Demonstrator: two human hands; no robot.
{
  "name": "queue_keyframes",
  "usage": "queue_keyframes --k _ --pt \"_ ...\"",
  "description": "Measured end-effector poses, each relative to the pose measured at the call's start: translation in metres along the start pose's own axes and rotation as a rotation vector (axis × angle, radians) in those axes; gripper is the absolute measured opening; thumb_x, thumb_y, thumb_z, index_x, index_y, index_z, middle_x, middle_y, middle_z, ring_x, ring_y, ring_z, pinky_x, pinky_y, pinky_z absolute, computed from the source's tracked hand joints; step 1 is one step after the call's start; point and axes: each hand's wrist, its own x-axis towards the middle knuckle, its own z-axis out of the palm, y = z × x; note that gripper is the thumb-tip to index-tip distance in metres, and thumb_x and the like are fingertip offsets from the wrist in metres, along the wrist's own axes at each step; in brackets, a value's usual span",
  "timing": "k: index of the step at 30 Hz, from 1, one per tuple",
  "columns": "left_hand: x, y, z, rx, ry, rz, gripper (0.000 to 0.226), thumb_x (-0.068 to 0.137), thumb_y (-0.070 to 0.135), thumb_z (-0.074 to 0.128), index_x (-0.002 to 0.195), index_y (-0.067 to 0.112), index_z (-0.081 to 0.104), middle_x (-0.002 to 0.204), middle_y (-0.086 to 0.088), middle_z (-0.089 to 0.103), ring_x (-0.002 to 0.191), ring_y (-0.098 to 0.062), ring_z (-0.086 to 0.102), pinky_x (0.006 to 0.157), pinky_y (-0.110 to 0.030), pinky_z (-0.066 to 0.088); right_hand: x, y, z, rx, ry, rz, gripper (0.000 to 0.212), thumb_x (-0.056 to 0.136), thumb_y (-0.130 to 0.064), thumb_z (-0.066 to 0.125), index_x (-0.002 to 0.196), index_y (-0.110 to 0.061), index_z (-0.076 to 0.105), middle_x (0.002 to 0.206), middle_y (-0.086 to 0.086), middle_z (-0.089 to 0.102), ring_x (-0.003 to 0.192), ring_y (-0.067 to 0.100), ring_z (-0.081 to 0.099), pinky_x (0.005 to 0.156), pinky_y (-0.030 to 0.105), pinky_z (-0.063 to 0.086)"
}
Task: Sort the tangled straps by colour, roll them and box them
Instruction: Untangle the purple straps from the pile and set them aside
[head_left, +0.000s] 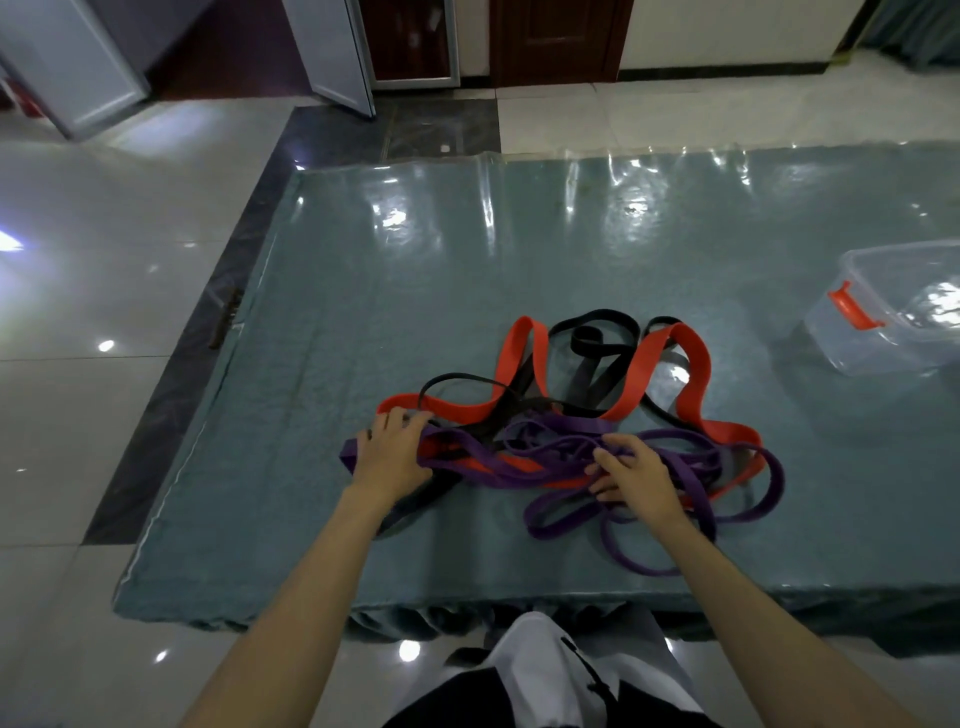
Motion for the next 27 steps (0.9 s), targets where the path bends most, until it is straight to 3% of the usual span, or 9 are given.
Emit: queue_keyframes --k 5,7,9,11,15,19,22,25,27 --pt "-0.007 0.049 0.019 0.049 0.106 0.167 0.053 0.084 0.036 0.078 0.134 0.029 0.063 0.158 -0.004 0.038 0.159 -0.029 0.018 0.124 -0.064 -0.008 -0.005 -0.012 0.005 0.138 -0.357 0.138 0.027 0.108 -0.017 0.057 0.135 -0.015 0.063 0.123 0.010 0.075 0.109 0.028 0.077 0.090 0.041 0.065" --pt "-0.011 0.070 0.028 0.043 0.124 0.236 0.042 0.084 0.037 0.074 0.125 0.027 0.070 0.151 -0.004 0.048 0.157 -0.027 0.026 0.125 -0.065 -0.012 -0.007 -0.010 0.006 0.036 -0.376 0.075 0.025 0.109 -0.012 0.055 0.132 -0.012 0.065 0.124 0.009 0.075 0.113 0.027 0.075 0.094 0.040 0.063" --pt "-0.014 0.088 0.039 0.012 0.149 0.255 0.036 0.089 0.050 0.064 0.115 0.027 0.075 0.130 0.002 0.061 0.141 -0.021 0.047 0.127 -0.063 -0.008 -0.008 -0.005 0.004 -0.210 -0.182 -0.157 0.020 0.106 -0.006 0.060 0.121 -0.010 0.072 0.111 0.007 0.078 0.105 0.028 0.076 0.091 0.038 0.062" --pt "-0.016 0.102 0.049 -0.019 0.098 0.218 0.049 0.094 0.065 0.049 0.108 0.029 0.077 0.113 0.005 0.068 0.120 -0.017 0.061 0.127 -0.063 -0.006 -0.009 0.002 -0.002 -0.520 0.055 -0.370 0.018 0.099 -0.002 0.069 0.111 -0.012 0.077 0.102 0.000 0.075 0.099 0.023 0.071 0.090 0.037 0.058" --pt "-0.020 0.110 0.066 -0.017 -0.086 0.159 0.068 0.089 0.084 0.043 0.108 0.027 0.075 0.104 0.004 0.073 0.111 -0.021 0.066 0.124 -0.070 0.000 -0.016 0.014 -0.016 -0.808 0.157 -0.360 0.032 0.091 -0.010 0.080 0.123 -0.013 0.075 0.120 0.006 0.067 0.117 0.031 0.060 0.101 0.048 0.052" --pt "-0.026 0.110 0.076 -0.006 -0.117 0.158 0.034 0.091 0.058 0.068 0.106 0.027 0.073 0.103 0.004 0.074 0.112 -0.021 0.067 0.125 -0.069 0.007 -0.017 0.022 -0.027 -0.972 0.192 -0.187 0.042 0.094 -0.019 0.075 0.135 -0.013 0.067 0.133 0.012 0.063 0.125 0.038 0.058 0.100 0.054 0.052" --pt "-0.029 0.114 0.077 -0.078 -0.073 0.141 0.015 0.092 0.039 0.069 0.099 0.026 0.071 0.096 0.003 0.074 0.107 -0.024 0.068 0.122 -0.059 0.023 -0.015 0.027 -0.039 -0.920 0.215 -0.030 0.022 0.097 -0.022 0.070 0.116 -0.010 0.073 0.114 0.012 0.071 0.112 0.039 0.066 0.091 0.048 0.055" --pt "-0.029 0.118 0.069 -0.324 0.009 0.113 0.011 0.088 0.033 0.070 0.087 0.022 0.068 0.079 0.004 0.069 0.088 -0.025 0.070 0.094 -0.040 0.050 -0.019 0.025 -0.049 -0.838 0.221 -0.059 0.010 0.098 -0.025 0.069 0.097 -0.017 0.075 0.084 0.000 0.071 0.092 0.031 0.072 0.075 0.038 0.053" --pt "-0.026 0.122 0.061 -0.622 -0.046 0.028 0.009 0.090 0.027 0.073 0.092 0.018 0.072 0.081 0.002 0.071 0.083 -0.021 0.070 0.078 -0.034 0.053 -0.018 0.016 -0.051 -0.795 0.250 -0.097 0.010 0.095 -0.030 0.074 0.097 -0.021 0.075 0.080 -0.004 0.073 0.085 0.024 0.072 0.075 0.038 0.056"
